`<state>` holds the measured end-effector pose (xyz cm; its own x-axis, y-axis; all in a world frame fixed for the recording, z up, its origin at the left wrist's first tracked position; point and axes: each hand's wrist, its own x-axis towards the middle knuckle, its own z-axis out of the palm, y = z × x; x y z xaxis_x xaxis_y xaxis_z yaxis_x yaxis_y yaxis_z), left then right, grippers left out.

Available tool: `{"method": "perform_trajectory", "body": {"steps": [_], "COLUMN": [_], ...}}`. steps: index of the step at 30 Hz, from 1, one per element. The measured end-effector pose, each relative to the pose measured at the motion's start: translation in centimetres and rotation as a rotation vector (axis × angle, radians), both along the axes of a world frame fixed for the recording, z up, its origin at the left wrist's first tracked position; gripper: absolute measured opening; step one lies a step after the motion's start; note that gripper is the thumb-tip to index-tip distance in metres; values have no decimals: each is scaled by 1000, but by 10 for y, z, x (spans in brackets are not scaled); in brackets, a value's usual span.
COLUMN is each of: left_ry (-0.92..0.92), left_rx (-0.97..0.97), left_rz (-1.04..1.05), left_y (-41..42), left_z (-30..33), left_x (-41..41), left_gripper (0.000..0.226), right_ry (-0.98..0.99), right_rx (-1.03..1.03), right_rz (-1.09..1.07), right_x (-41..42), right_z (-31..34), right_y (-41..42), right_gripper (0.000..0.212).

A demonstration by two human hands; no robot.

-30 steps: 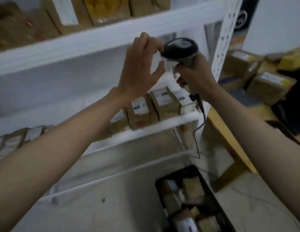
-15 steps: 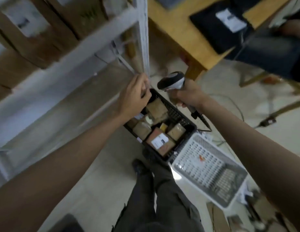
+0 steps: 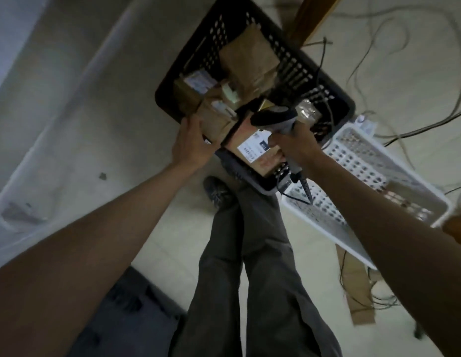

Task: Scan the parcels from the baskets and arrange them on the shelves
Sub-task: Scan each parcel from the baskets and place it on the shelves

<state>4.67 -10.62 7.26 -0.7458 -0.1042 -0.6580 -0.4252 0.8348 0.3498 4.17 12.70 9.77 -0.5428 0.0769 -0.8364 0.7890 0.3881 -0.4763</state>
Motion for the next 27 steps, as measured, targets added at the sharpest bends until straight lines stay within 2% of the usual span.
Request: {"method": "perform_trajectory", "body": {"steps": [4, 7, 11, 18, 21, 27], "left_ry": [-40, -5, 59, 95, 129, 201], "left_rx": [-35, -64, -141, -255, -264, -198], "left_rz": [45, 53, 48, -1, -17, 70], "left_y": [4, 12, 18, 17, 16, 13], "left_z": [-67, -104, -143, -173, -166, -131], "left_x": [-5, -8, -12, -17, -15, -1], "left_gripper": [90, 109, 122, 115, 111, 117], "right_ry": [-120, -153, -192, -250, -263, -232], "right_rx": [-66, -117, -121, -166, -148, -149], "right_rz": [-30, -76, -166, -363, -354, -377], "right_x": [1, 5, 15, 19, 12, 1], "right_z": [-67, -99, -128, -141, -134, -114], "right_y": [-20, -32, -41, -38, -37, -39], "right_gripper": [10, 14, 16, 13, 2, 8]}}
